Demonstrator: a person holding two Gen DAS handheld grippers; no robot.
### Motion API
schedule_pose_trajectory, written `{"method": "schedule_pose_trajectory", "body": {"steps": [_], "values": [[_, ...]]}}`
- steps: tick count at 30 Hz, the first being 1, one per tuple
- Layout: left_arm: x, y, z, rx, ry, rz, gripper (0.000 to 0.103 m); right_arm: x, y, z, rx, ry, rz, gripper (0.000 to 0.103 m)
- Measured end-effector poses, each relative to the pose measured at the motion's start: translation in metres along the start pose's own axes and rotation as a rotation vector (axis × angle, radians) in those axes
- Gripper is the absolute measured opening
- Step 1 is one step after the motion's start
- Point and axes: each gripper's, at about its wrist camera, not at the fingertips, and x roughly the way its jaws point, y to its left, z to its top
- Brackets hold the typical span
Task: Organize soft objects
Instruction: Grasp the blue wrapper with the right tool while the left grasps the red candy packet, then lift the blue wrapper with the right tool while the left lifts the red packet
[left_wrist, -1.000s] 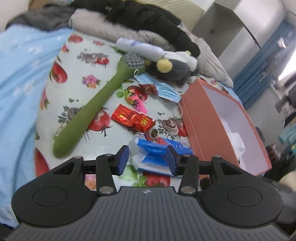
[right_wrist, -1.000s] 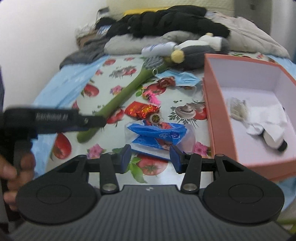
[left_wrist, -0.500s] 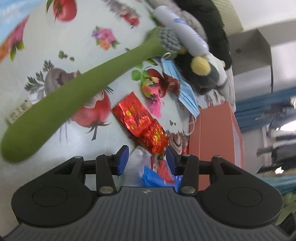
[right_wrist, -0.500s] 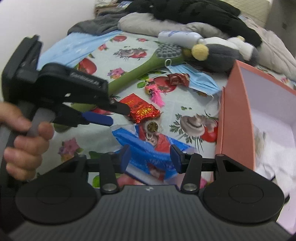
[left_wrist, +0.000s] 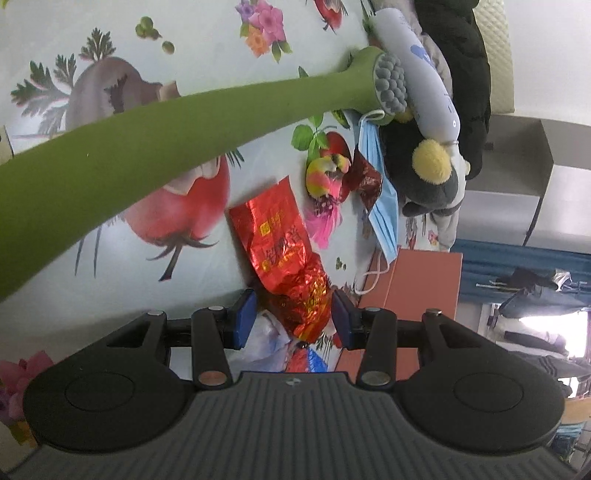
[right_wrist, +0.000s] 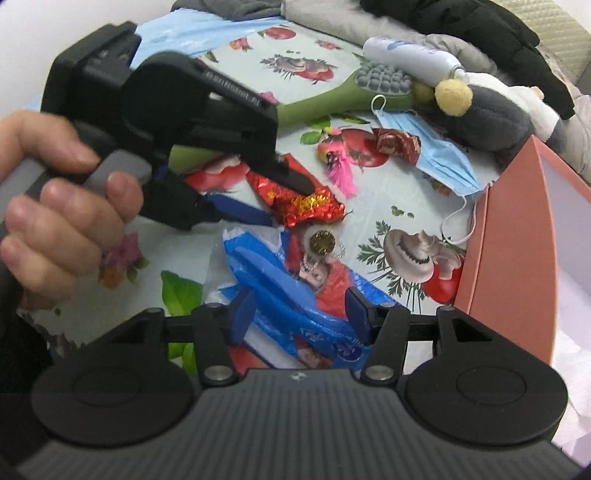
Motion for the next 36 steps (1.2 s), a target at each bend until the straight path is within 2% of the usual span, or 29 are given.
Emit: {"method": "schedule_pose_trajectory", "body": {"steps": [3, 5, 7, 9, 11, 14, 16, 20, 30, 35, 36], "values": [[0.001, 0.000, 0.001, -0.009, -0.016, 0.001, 0.048, 0.001, 0.003, -0.003, -0.018, 0.012, 0.002, 0.037], [0.001, 0.000, 0.001, 0.006, -0.024, 0.009, 0.038, 0.003, 0.005, -0.006, -0.021, 0.026, 0.015, 0.025], [0.001, -0.001, 0.000, 0.016, -0.024, 0.015, 0.024, 0.003, 0.007, -0.008, -0.028, 0.028, 0.021, 0.018], [-0.001, -0.003, -0.002, 0.034, -0.025, 0.000, 0.018, 0.001, 0.009, -0.010, -0.040, 0.022, 0.015, 0.013], [-0.004, -0.007, -0.005, 0.068, -0.035, -0.007, 0.016, -0.003, 0.009, -0.011, -0.038, 0.010, 0.017, 0.008], [-0.013, -0.016, -0.010, 0.122, -0.059, -0.018, 0.010, -0.011, 0.010, -0.011, -0.035, -0.007, 0.014, 0.008], [-0.022, -0.022, -0.014, 0.157, -0.074, -0.023, 0.002, -0.016, 0.010, -0.012, -0.031, -0.016, 0.012, 0.008], [-0.042, -0.029, -0.021, 0.223, -0.107, -0.020, 0.000, -0.028, 0.014, -0.015, -0.015, -0.031, 0.013, 0.008], [-0.096, -0.030, -0.046, 0.377, -0.174, 0.057, 0.000, -0.062, 0.027, -0.027, 0.053, -0.063, 0.013, 0.007], [-0.096, -0.027, -0.050, 0.445, -0.142, 0.091, 0.001, -0.075, 0.028, -0.035, 0.112, -0.086, -0.015, 0.007], [-0.093, -0.030, -0.051, 0.484, -0.134, 0.112, 0.001, -0.075, 0.027, -0.036, 0.124, -0.087, -0.018, 0.008]]}}
